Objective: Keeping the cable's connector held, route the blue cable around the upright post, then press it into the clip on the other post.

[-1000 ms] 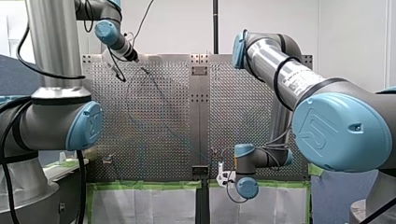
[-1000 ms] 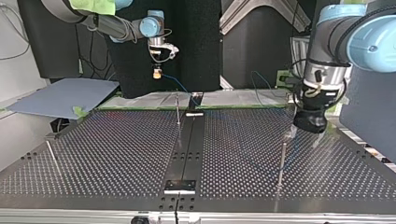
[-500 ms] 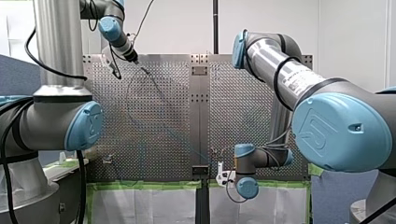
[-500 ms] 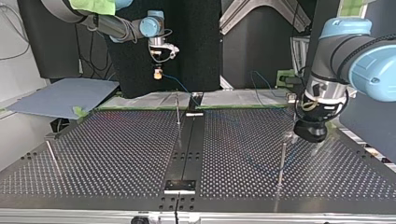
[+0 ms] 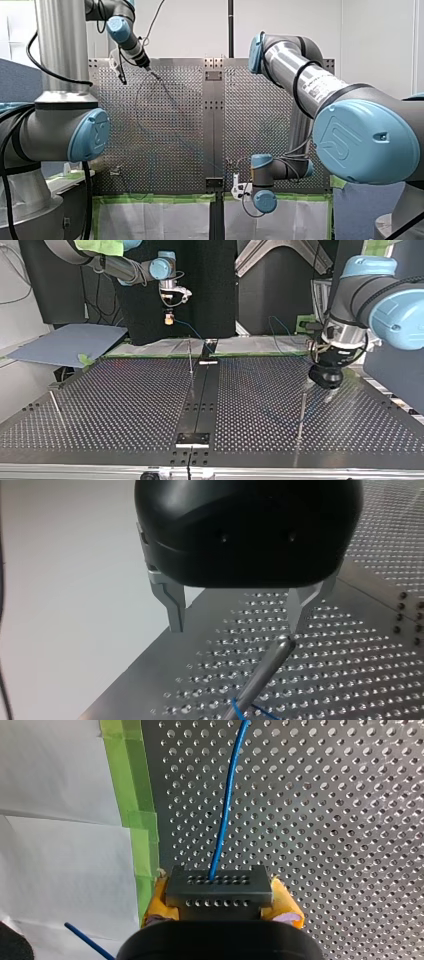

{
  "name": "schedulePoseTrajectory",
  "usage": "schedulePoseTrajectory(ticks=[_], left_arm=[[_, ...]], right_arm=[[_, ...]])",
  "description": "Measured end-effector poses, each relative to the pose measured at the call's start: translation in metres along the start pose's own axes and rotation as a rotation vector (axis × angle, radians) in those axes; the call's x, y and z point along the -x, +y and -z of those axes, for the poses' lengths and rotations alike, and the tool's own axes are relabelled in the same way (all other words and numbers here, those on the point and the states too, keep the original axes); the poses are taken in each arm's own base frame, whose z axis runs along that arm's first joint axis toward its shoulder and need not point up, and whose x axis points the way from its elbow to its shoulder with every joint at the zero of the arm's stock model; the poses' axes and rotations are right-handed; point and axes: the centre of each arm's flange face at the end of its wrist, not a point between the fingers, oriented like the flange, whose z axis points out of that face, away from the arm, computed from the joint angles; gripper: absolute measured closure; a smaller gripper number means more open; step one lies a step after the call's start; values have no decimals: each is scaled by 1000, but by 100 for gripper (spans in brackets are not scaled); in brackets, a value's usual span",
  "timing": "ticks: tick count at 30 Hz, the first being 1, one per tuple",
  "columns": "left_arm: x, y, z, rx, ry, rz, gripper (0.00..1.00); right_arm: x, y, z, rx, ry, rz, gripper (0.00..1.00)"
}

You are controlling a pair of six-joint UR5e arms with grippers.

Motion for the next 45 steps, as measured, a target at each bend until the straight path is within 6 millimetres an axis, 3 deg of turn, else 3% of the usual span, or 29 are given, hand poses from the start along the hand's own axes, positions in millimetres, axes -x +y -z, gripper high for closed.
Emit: schedulePoseTrajectory(ticks=[27, 45], left_arm=[[-7, -1, -2, 44, 4, -274, 0], [-8, -1, -2, 50, 1, -282, 0]], right_arm=[[0, 0, 0, -5, -1, 0, 100], [0, -1, 0, -5, -1, 1, 100]])
